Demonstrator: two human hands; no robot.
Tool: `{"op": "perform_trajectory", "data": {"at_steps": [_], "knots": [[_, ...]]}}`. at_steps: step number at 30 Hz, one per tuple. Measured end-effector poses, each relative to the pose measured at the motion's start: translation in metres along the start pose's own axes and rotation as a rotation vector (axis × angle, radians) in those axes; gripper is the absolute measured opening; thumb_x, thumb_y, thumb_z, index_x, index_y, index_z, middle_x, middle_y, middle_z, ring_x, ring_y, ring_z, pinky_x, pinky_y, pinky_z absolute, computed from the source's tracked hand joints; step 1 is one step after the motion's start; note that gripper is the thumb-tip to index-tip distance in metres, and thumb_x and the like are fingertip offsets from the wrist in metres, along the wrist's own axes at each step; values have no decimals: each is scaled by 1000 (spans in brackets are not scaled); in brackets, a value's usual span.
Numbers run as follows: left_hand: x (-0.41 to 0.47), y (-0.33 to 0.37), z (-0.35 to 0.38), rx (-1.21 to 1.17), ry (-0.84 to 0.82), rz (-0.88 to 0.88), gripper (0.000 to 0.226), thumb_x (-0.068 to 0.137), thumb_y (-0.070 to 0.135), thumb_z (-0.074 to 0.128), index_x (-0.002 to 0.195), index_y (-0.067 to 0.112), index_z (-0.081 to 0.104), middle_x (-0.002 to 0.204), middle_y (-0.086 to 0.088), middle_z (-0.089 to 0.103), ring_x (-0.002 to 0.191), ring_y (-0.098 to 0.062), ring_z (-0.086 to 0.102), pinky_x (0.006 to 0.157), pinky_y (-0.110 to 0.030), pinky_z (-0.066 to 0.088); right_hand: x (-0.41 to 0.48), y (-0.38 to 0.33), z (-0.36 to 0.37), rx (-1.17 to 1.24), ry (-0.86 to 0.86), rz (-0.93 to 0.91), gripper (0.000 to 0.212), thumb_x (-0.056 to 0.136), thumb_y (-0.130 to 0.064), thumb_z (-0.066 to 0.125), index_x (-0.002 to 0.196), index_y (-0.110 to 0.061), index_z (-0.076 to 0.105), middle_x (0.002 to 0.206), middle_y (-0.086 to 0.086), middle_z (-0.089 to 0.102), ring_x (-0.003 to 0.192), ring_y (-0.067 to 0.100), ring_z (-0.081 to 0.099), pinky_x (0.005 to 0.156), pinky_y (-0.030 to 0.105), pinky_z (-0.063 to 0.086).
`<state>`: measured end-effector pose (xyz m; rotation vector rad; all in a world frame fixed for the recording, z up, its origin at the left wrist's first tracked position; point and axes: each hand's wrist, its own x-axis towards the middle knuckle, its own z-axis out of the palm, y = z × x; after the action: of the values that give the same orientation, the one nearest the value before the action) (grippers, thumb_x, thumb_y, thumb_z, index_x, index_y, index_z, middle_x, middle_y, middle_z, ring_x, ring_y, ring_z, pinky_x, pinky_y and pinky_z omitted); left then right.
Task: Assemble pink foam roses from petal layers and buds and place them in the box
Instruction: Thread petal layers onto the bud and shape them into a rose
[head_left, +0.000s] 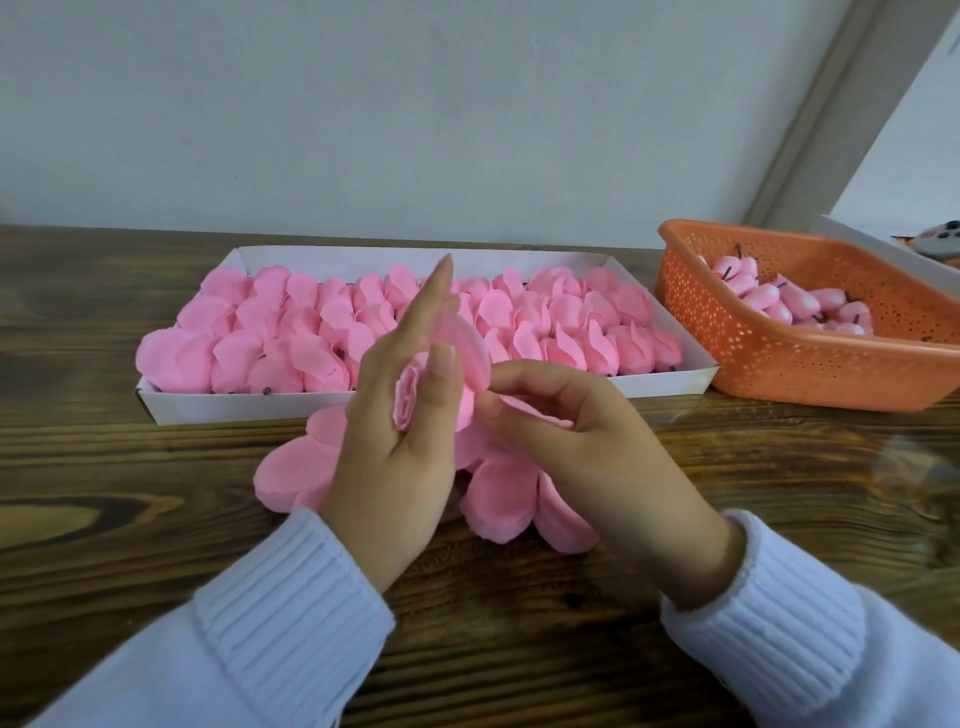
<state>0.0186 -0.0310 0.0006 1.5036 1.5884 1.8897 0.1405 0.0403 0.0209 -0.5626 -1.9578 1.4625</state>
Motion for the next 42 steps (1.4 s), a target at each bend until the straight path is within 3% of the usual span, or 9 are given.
{"op": "perform_trajectory", "data": {"at_steps": [3,7,11,20,26,30,37,40,42], "knots": [[0,1,0,-10,-41,26,48,91,57,28,138,49,28,140,28,39,135,13,27,108,-8,24,-1,-1,0,-45,47,-124,11,91,-9,62,88,-9,72,80,-6,68,81,3,62,77,18,49],[-1,0,0,-15,-93,44,63,84,76,27,141,51,21,143,13,45,138,-3,33,115,-43,29,-2,-1,2,-111,101,-236,15,91,-5,61,96,-10,74,89,-8,74,87,-2,66,77,11,46],[-1,-1,2,13,-96,93,62,85,75,27,142,57,11,142,8,48,138,-13,38,113,-52,27,-3,0,2,-194,103,-299,20,93,-4,59,100,-14,74,94,-10,74,91,-1,67,79,14,48],[-3,0,4,-98,-12,145,71,87,68,39,143,39,6,105,11,68,111,-11,61,104,-35,43,-2,2,3,-98,-43,-330,21,89,-1,60,109,-3,65,108,7,69,104,21,65,94,43,50],[-8,1,6,-167,37,38,60,94,45,45,144,35,14,95,38,64,99,15,59,80,-2,43,1,7,2,-105,-81,-386,39,82,1,70,118,-6,60,118,5,65,110,17,62,96,31,48],[-7,2,3,-247,21,-22,75,79,54,58,141,49,17,99,8,72,105,-4,65,86,-13,49,2,7,1,-114,-105,-392,33,84,-1,67,117,-6,60,117,4,65,112,15,61,96,29,46],[13,2,-20,-261,-375,-81,95,57,74,71,136,30,44,115,9,69,111,-8,62,92,-29,50,4,-2,-8,260,-264,-212,32,89,2,50,120,-5,54,99,-5,69,92,7,66,78,19,51],[14,1,-23,-315,-596,-133,75,65,70,68,126,29,60,124,0,65,119,-17,58,105,-49,35,3,-1,-8,312,-335,-119,31,89,8,44,118,0,53,90,-3,69,82,0,64,70,12,48],[13,3,-21,-305,-669,-145,57,74,63,65,120,32,64,126,2,63,122,-13,56,107,-42,39,3,-1,-6,255,-370,-97,30,89,11,45,119,8,52,98,9,63,86,3,63,72,12,48]]}}
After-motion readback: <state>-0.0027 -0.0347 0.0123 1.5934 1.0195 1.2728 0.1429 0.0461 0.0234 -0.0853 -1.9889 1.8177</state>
